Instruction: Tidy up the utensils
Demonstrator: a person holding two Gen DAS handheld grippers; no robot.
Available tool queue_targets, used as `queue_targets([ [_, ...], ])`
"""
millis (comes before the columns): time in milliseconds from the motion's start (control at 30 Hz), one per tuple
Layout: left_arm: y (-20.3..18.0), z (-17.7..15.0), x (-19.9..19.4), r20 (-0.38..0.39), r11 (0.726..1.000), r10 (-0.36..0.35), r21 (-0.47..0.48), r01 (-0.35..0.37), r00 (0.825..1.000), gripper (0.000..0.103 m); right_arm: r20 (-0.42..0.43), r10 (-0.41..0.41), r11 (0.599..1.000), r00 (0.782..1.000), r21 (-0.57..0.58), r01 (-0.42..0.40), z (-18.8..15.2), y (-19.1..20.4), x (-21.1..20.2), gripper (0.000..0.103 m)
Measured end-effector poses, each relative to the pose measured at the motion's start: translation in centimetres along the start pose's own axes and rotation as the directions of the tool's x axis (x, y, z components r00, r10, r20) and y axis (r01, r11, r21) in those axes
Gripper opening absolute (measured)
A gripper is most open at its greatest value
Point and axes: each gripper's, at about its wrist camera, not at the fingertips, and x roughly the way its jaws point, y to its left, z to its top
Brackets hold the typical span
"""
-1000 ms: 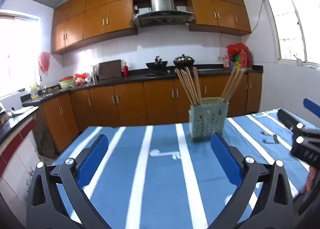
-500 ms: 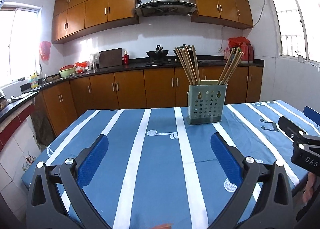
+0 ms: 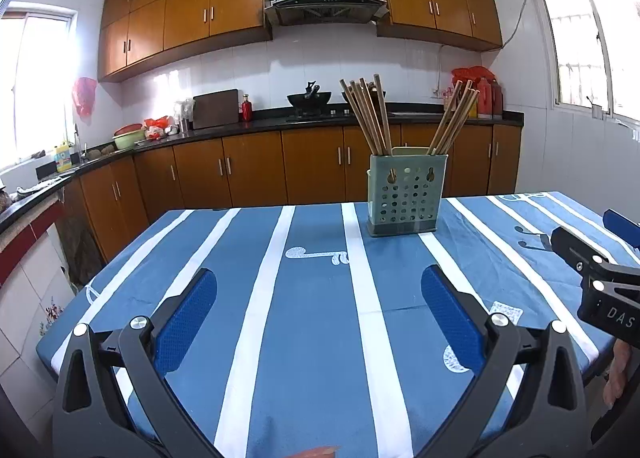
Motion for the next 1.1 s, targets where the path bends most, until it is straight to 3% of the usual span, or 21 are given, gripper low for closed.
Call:
queue_targets([
  [1100,-0.54,0.14,0.04,-0.004,1.0,-0.013,-0.007,0.013,1.0,0.101,-0.008,-0.007,1.0,1.0,0.013,0.007,-0.4,-0.42,0.26,0.099],
])
